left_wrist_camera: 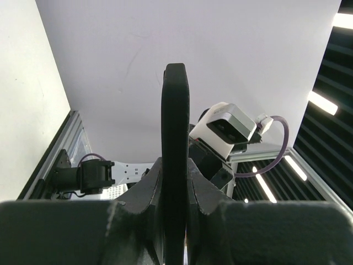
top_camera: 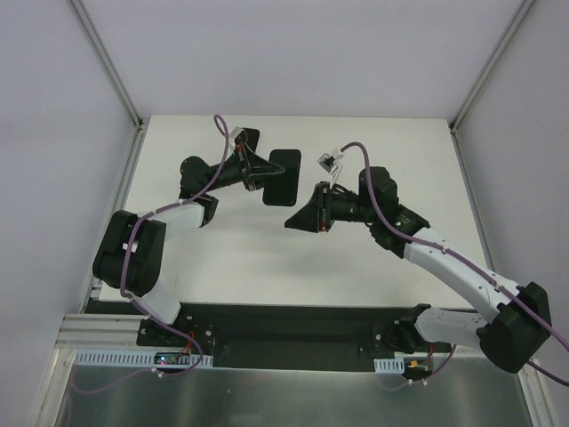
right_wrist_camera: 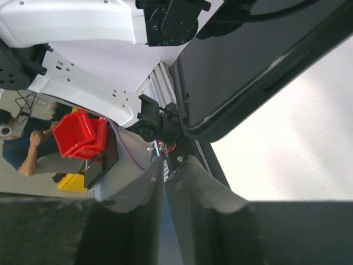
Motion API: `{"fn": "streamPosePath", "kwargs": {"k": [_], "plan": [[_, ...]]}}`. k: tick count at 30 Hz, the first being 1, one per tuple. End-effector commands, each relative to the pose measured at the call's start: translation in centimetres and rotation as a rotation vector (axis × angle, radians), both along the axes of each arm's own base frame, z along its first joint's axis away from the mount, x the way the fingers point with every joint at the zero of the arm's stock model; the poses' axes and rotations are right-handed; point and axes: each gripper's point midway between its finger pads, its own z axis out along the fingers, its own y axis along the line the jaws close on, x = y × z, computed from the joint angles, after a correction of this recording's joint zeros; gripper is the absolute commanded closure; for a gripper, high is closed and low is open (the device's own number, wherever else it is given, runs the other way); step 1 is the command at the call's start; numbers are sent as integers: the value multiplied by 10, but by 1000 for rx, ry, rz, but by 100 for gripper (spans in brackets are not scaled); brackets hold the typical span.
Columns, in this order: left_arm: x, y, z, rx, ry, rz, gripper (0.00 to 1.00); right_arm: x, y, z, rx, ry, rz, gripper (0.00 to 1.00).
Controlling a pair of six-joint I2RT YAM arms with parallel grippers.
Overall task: Take the phone out of the phone case
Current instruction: Remove the phone case from the phone.
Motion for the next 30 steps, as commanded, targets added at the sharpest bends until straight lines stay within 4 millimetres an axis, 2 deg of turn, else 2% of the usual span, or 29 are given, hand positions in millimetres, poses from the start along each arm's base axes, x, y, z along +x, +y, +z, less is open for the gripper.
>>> {"fn": "streamPosePath", "kwargs": {"k": [1,4,5,11,21,24,30], "plan": [[-17,6,37,-55,-185,23,100,7,-10,23,59,-55,-85,56],[-17,6,38,-56,-190,20,100,5,-19,27,68,-63,-105,32],[-19,6,40,-56,-196,16,100,6,-21,29,70,-70,-109,30],[-21,7,44,-54,-209,6,100,14,-21,35,74,-66,-84,33],[-28,7,49,-48,-227,-3,100,44,-25,35,57,-50,-165,36],[-28,8,49,-47,-227,-5,100,48,-26,35,58,-46,-180,36],[-30,8,48,-43,-232,-7,100,42,-25,46,92,-54,-160,36]]}}
